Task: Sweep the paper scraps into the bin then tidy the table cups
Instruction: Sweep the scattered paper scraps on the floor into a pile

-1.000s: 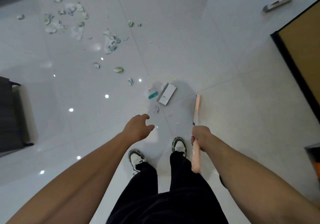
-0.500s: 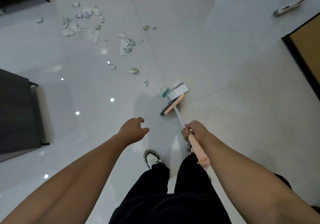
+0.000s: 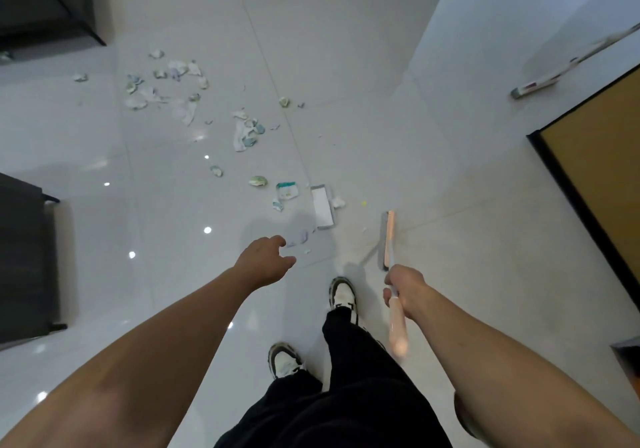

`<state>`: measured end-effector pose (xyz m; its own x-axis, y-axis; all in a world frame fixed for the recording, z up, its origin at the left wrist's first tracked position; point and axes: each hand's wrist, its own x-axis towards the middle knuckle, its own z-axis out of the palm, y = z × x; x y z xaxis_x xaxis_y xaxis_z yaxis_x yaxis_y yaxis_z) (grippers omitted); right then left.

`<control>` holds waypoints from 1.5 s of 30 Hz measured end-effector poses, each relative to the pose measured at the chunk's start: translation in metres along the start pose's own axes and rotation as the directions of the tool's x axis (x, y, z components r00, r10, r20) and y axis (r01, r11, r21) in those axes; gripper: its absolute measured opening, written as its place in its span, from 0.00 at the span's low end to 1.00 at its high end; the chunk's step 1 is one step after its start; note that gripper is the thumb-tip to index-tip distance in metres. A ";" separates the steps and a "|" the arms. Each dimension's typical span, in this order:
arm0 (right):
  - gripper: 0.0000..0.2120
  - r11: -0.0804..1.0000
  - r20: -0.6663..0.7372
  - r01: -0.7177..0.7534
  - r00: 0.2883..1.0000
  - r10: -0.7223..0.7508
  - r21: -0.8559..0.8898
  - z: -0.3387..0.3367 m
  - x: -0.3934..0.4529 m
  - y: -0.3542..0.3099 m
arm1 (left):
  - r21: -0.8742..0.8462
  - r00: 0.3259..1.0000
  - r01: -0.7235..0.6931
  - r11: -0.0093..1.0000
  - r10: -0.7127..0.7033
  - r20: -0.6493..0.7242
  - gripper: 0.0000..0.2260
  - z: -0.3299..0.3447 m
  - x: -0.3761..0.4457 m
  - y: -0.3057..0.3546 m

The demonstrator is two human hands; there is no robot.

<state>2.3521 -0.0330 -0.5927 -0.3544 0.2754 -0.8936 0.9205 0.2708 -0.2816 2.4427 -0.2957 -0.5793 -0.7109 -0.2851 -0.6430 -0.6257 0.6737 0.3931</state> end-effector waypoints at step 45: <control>0.06 0.970 0.361 -0.222 0.900 0.242 -0.098 0.206 0.000 -0.096 | -0.064 0.978 0.205 0.977 -0.201 0.057 0.24 -0.114 0.108 -0.092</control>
<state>2.2979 -0.2490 -0.6376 -0.0366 -0.0196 -0.9991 0.9556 0.2920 -0.0407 2.3871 -0.4663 -0.6097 -0.5510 -0.3758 -0.7451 -0.7773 0.5560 0.2943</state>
